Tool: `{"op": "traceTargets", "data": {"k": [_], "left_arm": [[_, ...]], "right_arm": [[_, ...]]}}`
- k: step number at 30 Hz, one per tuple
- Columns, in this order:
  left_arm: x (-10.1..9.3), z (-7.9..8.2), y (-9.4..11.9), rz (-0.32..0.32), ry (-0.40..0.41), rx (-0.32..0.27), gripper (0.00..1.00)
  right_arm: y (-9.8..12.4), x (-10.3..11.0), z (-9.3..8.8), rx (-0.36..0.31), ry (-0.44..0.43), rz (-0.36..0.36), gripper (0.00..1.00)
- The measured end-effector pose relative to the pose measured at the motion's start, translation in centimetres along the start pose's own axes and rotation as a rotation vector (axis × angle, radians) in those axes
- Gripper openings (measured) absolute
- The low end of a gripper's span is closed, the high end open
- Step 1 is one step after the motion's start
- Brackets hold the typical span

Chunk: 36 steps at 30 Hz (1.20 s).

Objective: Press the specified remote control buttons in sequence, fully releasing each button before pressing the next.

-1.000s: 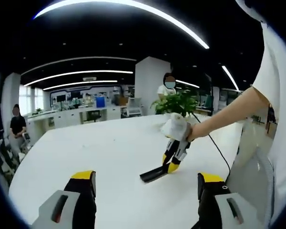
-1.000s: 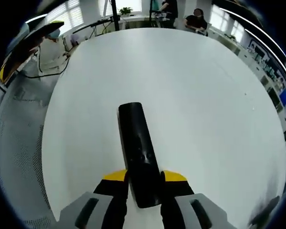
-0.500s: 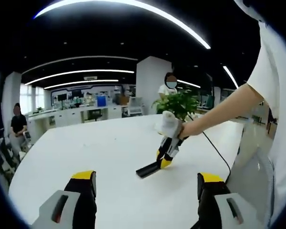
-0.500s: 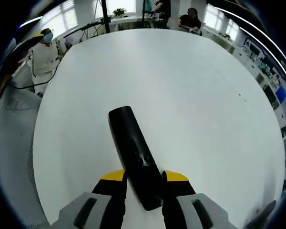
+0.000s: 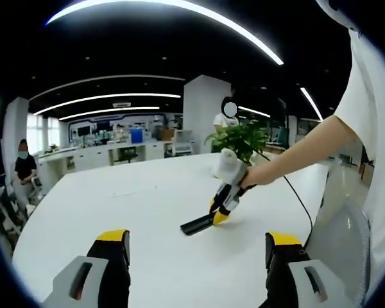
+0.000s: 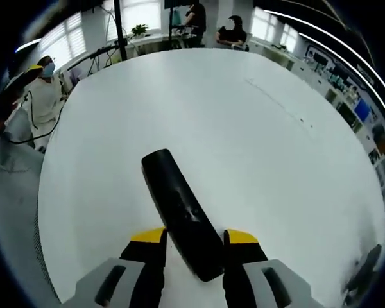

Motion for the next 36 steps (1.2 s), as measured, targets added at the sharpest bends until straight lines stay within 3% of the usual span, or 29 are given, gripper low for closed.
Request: {"op": "traceTargets", "data": {"k": [1,4,9,16,24,36], "left_arm": [[0.0,0.0,0.0,-0.001,0.003,0.0,0.9],[-0.1,-0.1,-0.1,-0.004,0.008,0.0,0.9],[-0.1,-0.3,-0.4,-0.008,0.0,0.015,0.9],[0.0,-0.1,-0.5,-0.008,0.009,0.003,0.9],[0.0,-0.2,-0.4,-0.011,0.017,0.003,0.9],[-0.2,-0.3,-0.7,-0.019,0.016,0.002,0.9]], "right_arm": [[0.3,0.0,-0.2,-0.041,0.005,-0.021,0.36],[0.9,0.1,-0.9,-0.073,-0.008,-0.042,0.46],[1.9,0.5,-2.3,-0.167,-0.105,-0.076,0.63],[4.3,1.9,-3.1,-0.431,-0.262,-0.098,0.77],[7.2,3.8,-4.2,-0.521,-0.315,-0.153,0.88],[11.0,7.9,-5.1,-0.615,-0.32,-0.21,0.96]]}}
Point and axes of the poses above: the point that each gripper's makers call its tool centre point, and the gripper's own axes: y roughly backward along the fingers, x roughly to its left, z roughly out of its top, the point moved 8 cm from there along y, roughly backward along the fingers
